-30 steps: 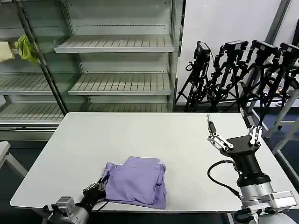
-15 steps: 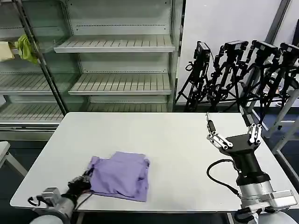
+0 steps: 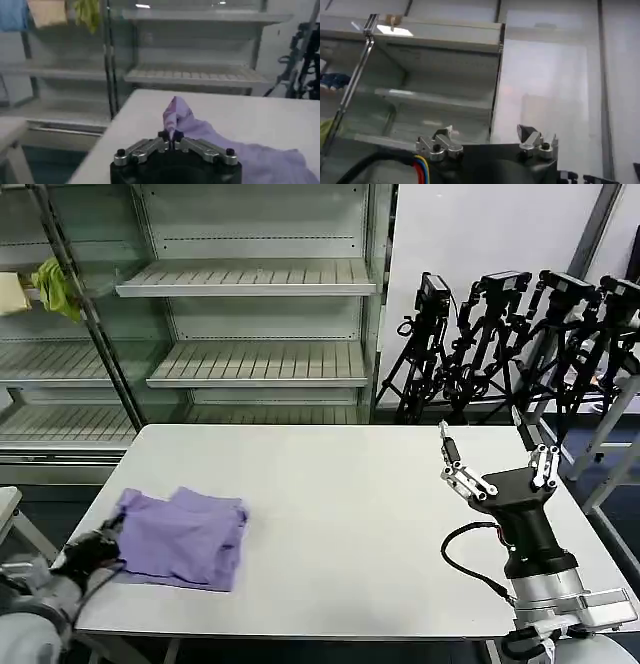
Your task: Fold and organize the clothes.
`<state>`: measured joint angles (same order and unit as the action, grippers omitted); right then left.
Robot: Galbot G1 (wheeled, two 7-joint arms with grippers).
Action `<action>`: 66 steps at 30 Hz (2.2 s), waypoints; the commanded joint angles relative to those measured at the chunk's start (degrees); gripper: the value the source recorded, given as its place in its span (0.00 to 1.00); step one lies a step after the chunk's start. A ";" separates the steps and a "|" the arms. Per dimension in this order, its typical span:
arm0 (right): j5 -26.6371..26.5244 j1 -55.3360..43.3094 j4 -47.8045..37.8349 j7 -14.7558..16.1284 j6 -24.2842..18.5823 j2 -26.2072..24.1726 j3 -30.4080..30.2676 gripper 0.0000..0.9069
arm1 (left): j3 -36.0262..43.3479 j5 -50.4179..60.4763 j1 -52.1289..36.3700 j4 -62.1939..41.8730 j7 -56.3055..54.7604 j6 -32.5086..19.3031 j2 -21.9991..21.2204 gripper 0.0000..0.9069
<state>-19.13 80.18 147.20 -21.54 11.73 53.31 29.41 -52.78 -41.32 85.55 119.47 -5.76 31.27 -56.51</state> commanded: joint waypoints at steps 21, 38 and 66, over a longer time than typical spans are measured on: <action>2.70 5.68 1.96 -0.77 0.30 2.57 1.91 1.00 | 25.45 6.22 -5.66 3.90 -1.83 1.54 -0.31 0.01; 5.76 9.25 2.80 -0.72 0.75 5.56 1.28 1.00 | 38.23 12.47 -16.06 -9.52 -1.21 -0.90 -15.03 0.01; 0.92 6.35 -3.16 -0.84 2.95 7.09 -3.21 1.00 | 28.96 1.77 -13.46 8.13 -1.86 -8.37 -16.20 1.00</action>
<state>-15.23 87.81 147.19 -22.36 13.90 59.59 27.72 -20.00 -36.87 71.26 120.48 -7.53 24.28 -72.07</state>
